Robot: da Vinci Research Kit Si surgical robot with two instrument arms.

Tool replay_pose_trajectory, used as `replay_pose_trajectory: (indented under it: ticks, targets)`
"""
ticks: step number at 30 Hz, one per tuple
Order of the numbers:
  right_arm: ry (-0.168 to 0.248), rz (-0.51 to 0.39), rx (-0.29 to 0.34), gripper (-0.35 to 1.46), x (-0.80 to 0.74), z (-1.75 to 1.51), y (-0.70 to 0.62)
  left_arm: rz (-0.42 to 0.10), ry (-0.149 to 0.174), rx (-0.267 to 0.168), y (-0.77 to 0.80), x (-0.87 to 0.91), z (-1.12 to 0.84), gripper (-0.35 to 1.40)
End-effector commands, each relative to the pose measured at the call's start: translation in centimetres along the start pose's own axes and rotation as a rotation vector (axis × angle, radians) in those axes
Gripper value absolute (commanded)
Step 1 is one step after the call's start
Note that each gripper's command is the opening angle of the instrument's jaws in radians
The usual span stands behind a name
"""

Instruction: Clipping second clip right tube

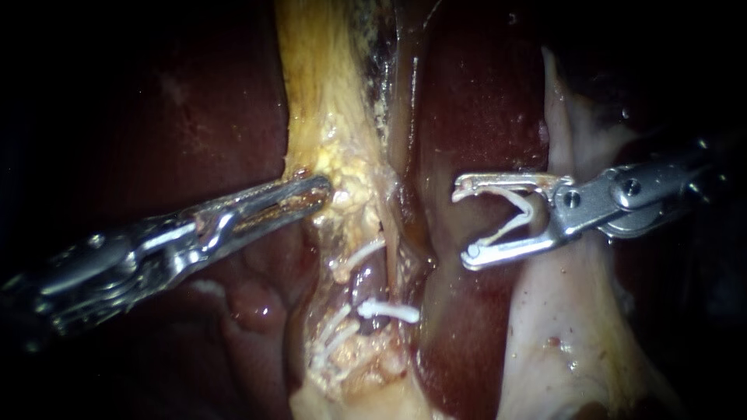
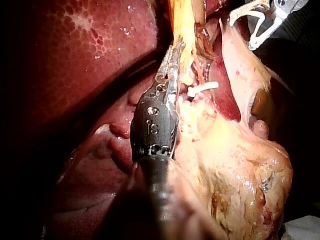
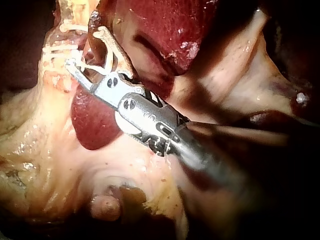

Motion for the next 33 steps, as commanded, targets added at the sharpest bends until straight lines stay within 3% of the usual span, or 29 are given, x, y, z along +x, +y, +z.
replay_pose_trajectory:
  ticks: [1,4,8,13,16,21,33]
  targets:
    - [0.0,0.005,-0.001,0.6,0.0,0.0,0.0,0.0,0.0,-0.001,0.0,0.0,0.0,-0.35]
    - [0.0,0.015,0.0,0.6,-0.02,0.02,-0.01,0.0,0.0,0.0,0.0,0.0,-0.01,-0.35]
    - [0.005,0.113,0.011,0.6,-0.12,0.1,-0.04,-0.002,0.005,0.004,-0.02,-0.05,-0.12,-0.35]
    - [0.013,0.329,0.066,0.6,-0.4,0.34,-0.11,-0.008,0.004,-0.003,-0.13,-0.12,-0.33,-0.35]
    - [0.011,0.38,0.079,0.59,-0.62,0.53,-0.19,-0.012,-0.002,0.0,-0.18,-0.15,-0.44,-0.35]
    - [0.008,0.409,0.074,0.58,-0.86,0.83,-0.23,-0.02,-0.017,0.004,-0.29,-0.23,-0.63,-0.35]
    - [-0.044,0.427,0.032,0.57,-1.03,1.0,-0.06,-0.026,-0.034,0.012,-0.62,-0.24,-0.81,-0.35]
